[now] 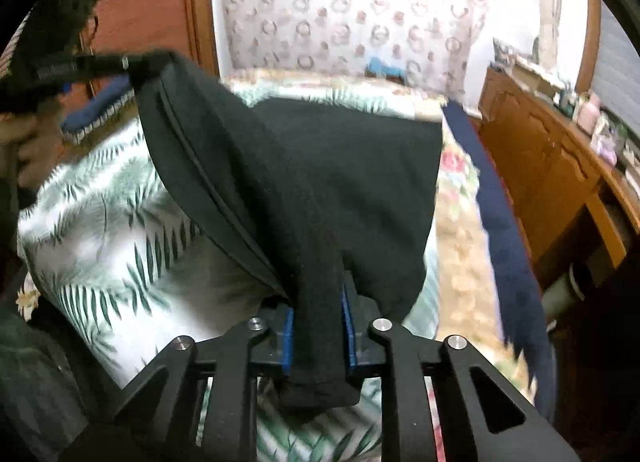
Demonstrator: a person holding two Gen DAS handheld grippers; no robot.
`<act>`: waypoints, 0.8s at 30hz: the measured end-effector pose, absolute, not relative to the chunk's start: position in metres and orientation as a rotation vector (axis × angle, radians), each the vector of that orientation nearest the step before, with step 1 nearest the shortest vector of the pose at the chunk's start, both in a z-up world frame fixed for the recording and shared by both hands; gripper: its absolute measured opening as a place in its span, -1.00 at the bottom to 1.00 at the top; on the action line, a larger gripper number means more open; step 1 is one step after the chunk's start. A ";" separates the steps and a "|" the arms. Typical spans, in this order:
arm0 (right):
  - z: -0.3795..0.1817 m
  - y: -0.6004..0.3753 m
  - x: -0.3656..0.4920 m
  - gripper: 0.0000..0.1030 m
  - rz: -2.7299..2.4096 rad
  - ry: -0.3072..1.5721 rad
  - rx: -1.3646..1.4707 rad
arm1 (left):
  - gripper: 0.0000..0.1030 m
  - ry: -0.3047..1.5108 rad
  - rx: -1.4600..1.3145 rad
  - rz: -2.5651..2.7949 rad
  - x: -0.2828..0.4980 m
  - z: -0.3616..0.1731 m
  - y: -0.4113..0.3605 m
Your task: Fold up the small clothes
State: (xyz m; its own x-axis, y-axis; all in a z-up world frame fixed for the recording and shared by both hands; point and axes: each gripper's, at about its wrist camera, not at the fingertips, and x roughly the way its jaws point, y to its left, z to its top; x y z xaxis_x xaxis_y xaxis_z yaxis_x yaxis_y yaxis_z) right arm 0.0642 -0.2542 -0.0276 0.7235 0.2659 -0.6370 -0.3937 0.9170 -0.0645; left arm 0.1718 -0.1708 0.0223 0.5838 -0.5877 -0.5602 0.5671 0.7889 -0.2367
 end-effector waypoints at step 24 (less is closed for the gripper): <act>-0.011 -0.257 0.240 -0.62 0.421 0.622 -0.144 | -0.91 0.831 0.014 -0.531 0.300 -0.034 -0.165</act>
State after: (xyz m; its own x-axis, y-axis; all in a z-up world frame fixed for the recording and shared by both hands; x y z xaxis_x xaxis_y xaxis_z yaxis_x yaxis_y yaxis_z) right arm 0.2403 -0.2575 -0.0109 0.7313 0.3380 -0.5924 -0.4236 0.9058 -0.0060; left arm 0.3000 -0.1650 -0.0339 0.5523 -0.4432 -0.7061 0.4541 0.8702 -0.1910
